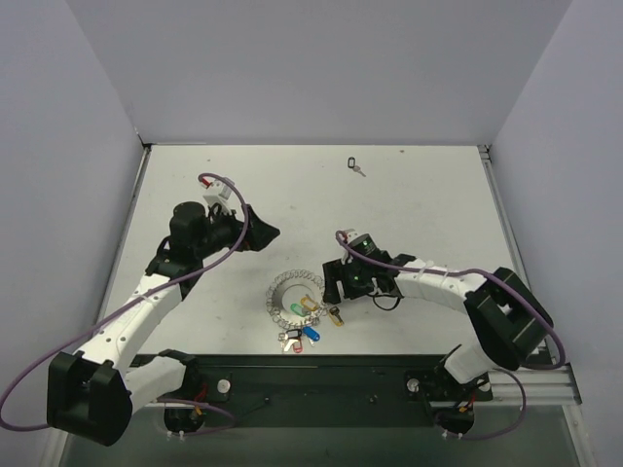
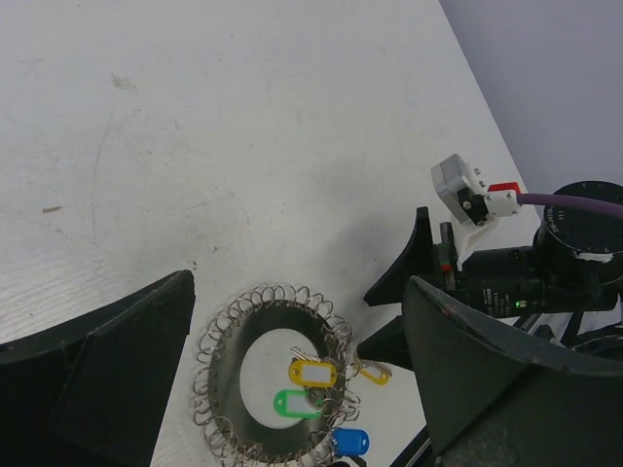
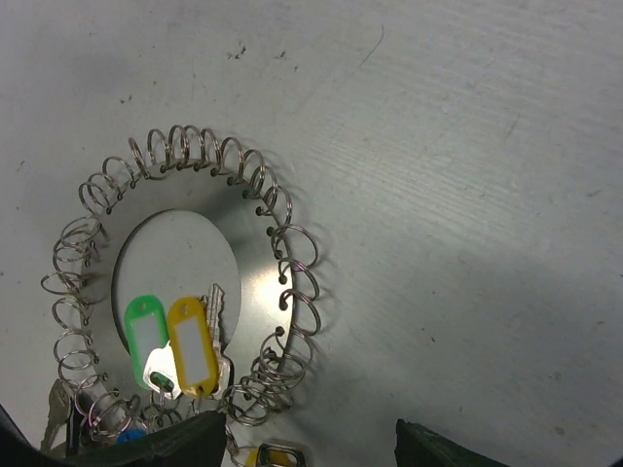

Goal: Put the keys on the keyring

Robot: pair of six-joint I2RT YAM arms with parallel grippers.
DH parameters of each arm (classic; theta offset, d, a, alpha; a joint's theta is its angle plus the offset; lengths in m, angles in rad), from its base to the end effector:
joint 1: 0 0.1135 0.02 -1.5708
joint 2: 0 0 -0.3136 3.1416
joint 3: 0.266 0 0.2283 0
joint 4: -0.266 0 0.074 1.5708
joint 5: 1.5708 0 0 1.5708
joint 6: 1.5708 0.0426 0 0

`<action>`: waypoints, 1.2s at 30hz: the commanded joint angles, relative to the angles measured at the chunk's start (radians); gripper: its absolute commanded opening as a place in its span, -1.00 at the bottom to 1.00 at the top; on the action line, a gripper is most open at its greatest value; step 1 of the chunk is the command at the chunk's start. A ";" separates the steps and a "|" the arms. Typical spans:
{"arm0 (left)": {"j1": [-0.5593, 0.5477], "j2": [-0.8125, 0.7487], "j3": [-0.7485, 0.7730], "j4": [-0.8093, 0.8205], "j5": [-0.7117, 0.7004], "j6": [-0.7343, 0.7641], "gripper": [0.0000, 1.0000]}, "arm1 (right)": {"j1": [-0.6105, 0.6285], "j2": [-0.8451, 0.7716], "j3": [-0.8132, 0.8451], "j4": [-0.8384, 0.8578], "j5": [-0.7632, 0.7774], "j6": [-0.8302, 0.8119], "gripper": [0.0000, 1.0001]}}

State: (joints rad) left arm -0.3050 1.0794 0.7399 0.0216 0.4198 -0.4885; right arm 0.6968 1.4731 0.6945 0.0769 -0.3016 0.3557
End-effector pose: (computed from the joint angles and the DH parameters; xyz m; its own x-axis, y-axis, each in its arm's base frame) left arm 0.1922 -0.0787 0.3379 -0.5653 -0.2713 -0.7790 0.4283 0.7105 -0.5583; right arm 0.2035 0.1868 0.2396 -0.7381 -0.1840 -0.6492 -0.5651 0.6942 0.4457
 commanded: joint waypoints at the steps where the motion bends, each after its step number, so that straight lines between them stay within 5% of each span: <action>1: 0.000 -0.001 0.038 -0.008 0.005 0.019 0.95 | 0.012 0.081 0.068 0.064 -0.079 0.011 0.33; 10: 0.000 -0.009 0.026 -0.020 -0.009 0.025 0.95 | 0.017 0.176 0.108 0.086 -0.152 0.012 0.09; 24: 0.000 0.025 0.021 -0.018 -0.004 0.031 0.95 | 0.020 0.096 0.031 0.044 -0.203 -0.020 -0.27; 31: 0.000 0.022 0.016 -0.014 -0.010 0.028 0.95 | 0.020 0.105 0.033 0.081 -0.168 -0.003 -0.94; 36: 0.000 0.010 0.013 -0.020 -0.016 0.031 0.95 | 0.012 0.102 0.108 0.083 -0.084 0.003 -1.00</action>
State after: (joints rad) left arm -0.3054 1.1069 0.7395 -0.0090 0.4164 -0.4675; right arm 0.7090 1.6066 0.7307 0.1547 -0.4568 0.3473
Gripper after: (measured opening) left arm 0.975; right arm 0.046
